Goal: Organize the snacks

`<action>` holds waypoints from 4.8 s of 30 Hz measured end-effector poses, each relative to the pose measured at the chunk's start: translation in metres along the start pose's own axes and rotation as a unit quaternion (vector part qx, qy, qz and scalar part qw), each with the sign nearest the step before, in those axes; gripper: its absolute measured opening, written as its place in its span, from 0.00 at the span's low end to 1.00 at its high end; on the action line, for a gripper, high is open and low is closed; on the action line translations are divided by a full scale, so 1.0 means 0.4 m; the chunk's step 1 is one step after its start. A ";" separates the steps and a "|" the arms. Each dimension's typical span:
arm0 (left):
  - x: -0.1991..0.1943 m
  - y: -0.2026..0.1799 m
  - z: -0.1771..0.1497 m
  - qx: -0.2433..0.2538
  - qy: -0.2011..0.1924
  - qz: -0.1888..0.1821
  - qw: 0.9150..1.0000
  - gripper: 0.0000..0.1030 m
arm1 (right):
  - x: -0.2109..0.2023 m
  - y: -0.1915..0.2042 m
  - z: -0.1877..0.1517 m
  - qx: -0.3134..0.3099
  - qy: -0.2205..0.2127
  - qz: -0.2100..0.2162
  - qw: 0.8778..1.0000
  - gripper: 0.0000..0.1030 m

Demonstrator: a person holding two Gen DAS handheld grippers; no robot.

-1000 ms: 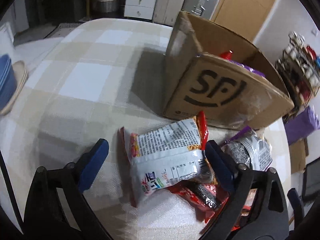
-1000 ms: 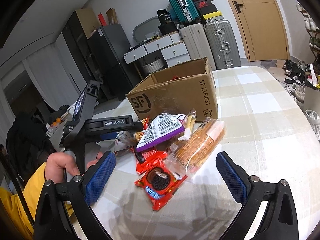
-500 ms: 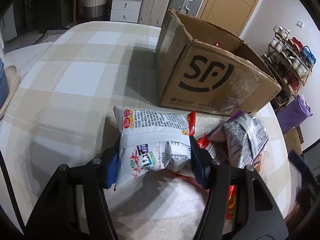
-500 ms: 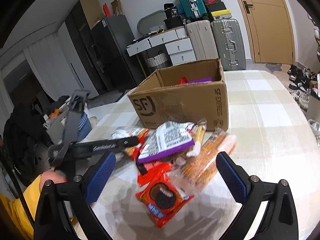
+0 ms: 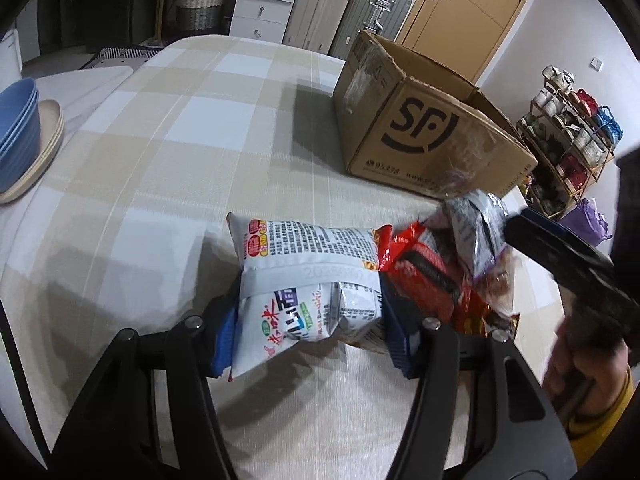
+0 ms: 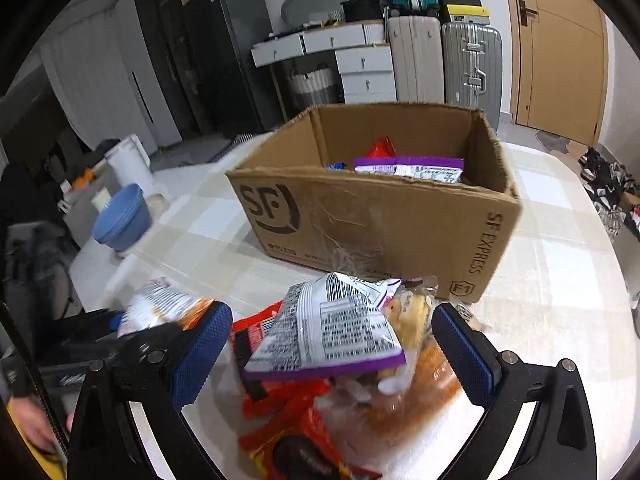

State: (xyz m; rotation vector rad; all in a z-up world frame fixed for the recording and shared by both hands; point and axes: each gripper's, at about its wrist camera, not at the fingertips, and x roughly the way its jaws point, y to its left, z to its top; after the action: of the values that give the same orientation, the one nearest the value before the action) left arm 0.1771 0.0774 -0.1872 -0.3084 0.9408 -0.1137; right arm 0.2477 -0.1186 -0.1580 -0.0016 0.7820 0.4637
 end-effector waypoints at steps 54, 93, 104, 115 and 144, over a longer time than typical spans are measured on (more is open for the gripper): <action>-0.120 -0.058 -0.103 0.022 -0.004 -0.030 0.999 0.56 | -0.039 -0.013 -0.092 0.040 0.028 0.041 0.998 0.35; -0.096 -0.015 -0.128 0.005 0.017 -0.051 0.999 0.56 | 0.003 0.045 -0.069 0.007 0.049 0.001 0.999 0.59; -0.121 -0.018 -0.137 0.009 0.011 -0.040 0.999 0.56 | -0.185 0.000 -0.103 0.077 -0.021 0.067 0.995 0.59; -0.169 -0.041 -0.148 0.020 -0.004 -0.033 0.999 0.56 | -0.359 -0.041 -0.227 0.128 -0.075 0.125 0.981 0.59; -0.297 -0.163 -0.218 0.080 -0.040 -0.048 0.995 0.56 | -0.459 -0.004 -0.355 0.104 -0.111 0.121 0.981 0.59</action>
State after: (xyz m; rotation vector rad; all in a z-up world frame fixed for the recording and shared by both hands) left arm 0.0393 0.0243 -0.1228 -0.2081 0.8315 -0.2617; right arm 0.0392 -0.2182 -0.1352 0.3383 0.6088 0.5982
